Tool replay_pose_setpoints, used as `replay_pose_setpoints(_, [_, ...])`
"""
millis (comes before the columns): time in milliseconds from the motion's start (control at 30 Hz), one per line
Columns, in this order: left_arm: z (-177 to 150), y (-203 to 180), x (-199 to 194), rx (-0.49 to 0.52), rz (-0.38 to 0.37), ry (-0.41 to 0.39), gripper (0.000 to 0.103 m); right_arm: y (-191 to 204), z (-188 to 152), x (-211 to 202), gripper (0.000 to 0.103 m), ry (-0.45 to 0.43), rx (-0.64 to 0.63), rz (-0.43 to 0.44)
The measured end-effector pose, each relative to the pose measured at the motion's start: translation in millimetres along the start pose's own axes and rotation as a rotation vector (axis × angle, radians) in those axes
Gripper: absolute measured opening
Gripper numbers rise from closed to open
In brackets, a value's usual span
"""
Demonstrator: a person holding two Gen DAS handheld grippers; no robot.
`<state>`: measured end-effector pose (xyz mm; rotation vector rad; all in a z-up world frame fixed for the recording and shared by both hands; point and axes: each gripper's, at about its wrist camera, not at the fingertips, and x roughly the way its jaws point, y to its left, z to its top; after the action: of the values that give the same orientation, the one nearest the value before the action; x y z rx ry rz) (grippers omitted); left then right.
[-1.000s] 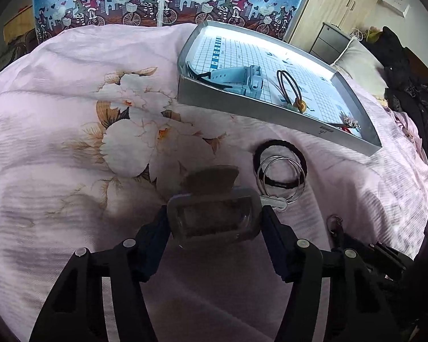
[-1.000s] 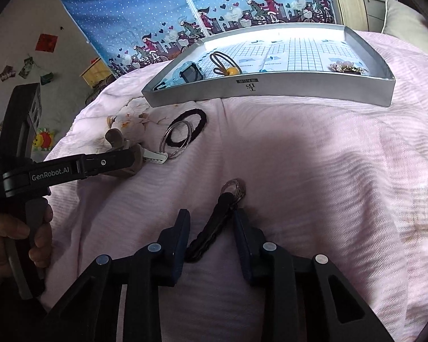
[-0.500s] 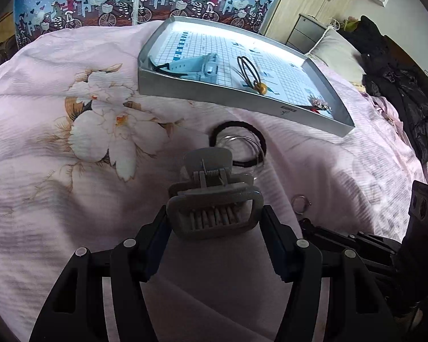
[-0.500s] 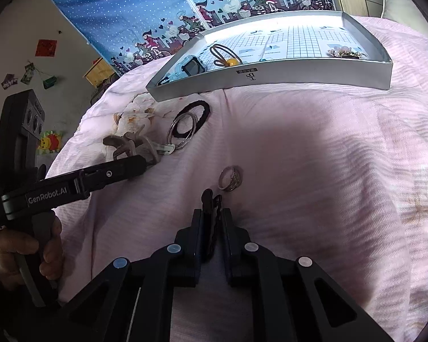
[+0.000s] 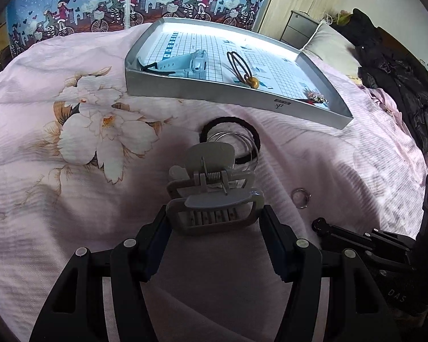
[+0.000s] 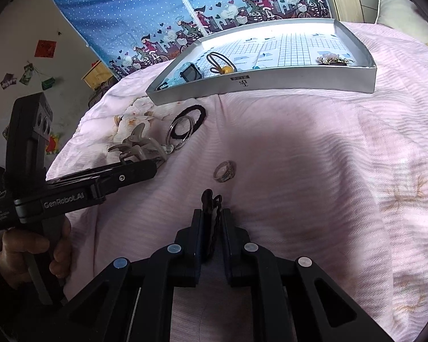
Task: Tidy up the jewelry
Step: 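Lift the black hair clip and beige claw clip and carry them toward the tray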
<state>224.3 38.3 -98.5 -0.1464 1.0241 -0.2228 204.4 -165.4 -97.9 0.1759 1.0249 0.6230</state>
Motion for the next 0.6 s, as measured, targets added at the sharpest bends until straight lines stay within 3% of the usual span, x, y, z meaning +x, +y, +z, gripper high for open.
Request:
replay_pose_setpoints(233, [1, 8, 10, -0.038, 0.043, 0.04, 0.056, -4, -1, 5, 0.012, 0.013, 0.017, 0.006])
replay_pose_setpoints(600, [3, 2, 11, -0.03, 0.074, 0.024, 0.056, -6, -2, 9, 0.012, 0.021, 0.029, 0.004])
